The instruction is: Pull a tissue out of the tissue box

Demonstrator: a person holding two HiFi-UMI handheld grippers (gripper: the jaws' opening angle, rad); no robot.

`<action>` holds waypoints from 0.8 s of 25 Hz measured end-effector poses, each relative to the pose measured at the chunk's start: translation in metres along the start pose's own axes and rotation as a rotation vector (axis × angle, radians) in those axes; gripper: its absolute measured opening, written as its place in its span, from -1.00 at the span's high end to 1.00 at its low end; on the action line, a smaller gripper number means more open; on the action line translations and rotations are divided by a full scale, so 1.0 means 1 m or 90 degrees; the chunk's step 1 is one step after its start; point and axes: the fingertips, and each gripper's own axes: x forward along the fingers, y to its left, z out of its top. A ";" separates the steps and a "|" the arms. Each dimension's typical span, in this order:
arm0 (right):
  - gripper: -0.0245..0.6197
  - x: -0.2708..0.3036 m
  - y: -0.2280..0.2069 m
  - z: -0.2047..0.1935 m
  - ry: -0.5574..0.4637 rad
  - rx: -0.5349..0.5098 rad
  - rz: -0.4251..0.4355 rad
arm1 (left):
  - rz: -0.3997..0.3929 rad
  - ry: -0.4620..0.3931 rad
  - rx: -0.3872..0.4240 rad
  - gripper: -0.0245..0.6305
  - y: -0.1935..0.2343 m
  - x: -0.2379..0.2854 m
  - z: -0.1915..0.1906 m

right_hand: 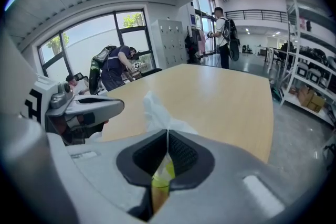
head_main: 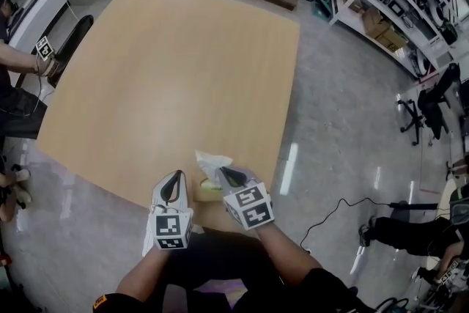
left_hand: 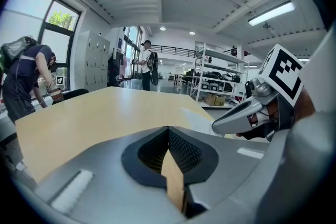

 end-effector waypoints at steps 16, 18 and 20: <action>0.92 -0.070 0.021 0.042 -0.177 0.033 -0.096 | -0.034 -0.068 0.015 0.87 -0.001 -0.051 0.026; 0.92 -0.077 0.028 0.039 -0.190 0.037 -0.105 | -0.043 -0.078 0.021 0.87 -0.002 -0.061 0.026; 0.92 -0.082 0.037 0.036 -0.202 0.042 -0.112 | -0.050 -0.087 0.026 0.87 0.000 -0.072 0.026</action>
